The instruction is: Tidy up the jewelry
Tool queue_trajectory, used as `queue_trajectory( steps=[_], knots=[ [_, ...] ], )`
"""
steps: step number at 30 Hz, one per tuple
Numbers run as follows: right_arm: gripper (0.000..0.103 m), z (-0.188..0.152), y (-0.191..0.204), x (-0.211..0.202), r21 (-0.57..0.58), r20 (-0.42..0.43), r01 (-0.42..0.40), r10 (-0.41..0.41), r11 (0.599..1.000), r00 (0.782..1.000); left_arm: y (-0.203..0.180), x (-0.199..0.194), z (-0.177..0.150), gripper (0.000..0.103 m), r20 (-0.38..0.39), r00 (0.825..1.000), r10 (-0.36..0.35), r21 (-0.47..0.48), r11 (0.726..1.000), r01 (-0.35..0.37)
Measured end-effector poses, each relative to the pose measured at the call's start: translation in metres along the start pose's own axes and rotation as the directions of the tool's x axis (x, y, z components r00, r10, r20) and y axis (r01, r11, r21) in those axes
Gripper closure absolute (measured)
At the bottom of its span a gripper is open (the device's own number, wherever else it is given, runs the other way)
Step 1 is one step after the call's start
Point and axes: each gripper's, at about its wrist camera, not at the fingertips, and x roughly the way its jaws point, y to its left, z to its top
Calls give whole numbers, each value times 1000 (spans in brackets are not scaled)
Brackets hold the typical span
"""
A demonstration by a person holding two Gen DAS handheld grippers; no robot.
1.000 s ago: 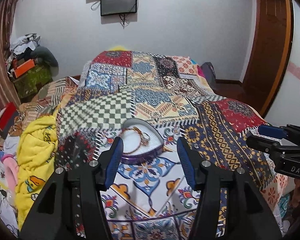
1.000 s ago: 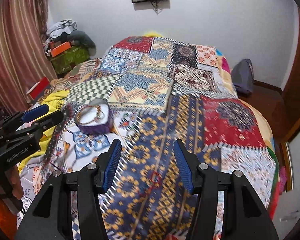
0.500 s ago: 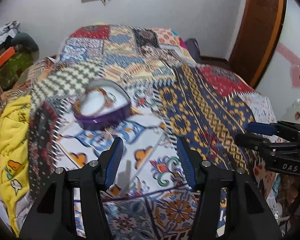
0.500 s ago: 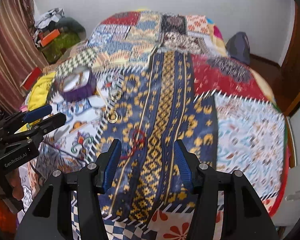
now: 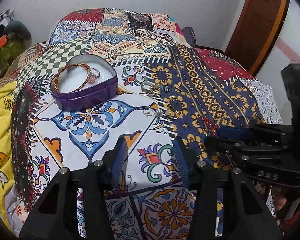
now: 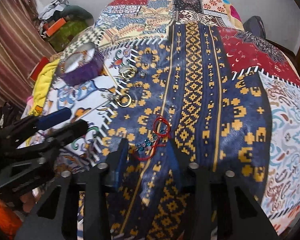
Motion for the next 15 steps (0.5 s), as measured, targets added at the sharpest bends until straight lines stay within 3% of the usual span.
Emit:
queue_trajectory(
  steps=[4,6,9,15],
  knots=[
    [71,-1,5,3,-21,13,14,-14,1000,1000,4,4,0,55,-7,1000,-3,-3,1000,3],
    [78,-2,6,5,-21,30,30,-29,999,999,6,7,2,55,-12,1000,-12,-10,1000,12],
    [92,-2,3,5,-7,47,44,-43,999,998,8,13,6,64,-23,999,-41,-19,999,41],
    [96,-1,3,3,-4,60,49,-48,999,997,4,25,17,77,-33,997,-65,-11,998,65]
  ],
)
